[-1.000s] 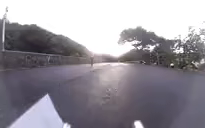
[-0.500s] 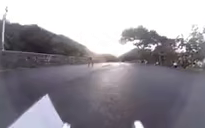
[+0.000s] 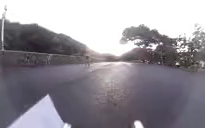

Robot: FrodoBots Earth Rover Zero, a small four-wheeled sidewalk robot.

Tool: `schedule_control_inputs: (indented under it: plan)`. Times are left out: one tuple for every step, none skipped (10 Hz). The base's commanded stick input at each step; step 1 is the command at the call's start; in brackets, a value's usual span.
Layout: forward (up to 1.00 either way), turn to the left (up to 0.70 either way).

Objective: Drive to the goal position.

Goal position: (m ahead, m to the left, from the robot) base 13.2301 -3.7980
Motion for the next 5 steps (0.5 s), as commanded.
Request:
schedule_control_inputs:
  plan:
    - [0.5,0.0]
    - [0.5,0.0]
    - [0.5,0.0]
    - [0.5,0.0]
    - [0.5,0.0]
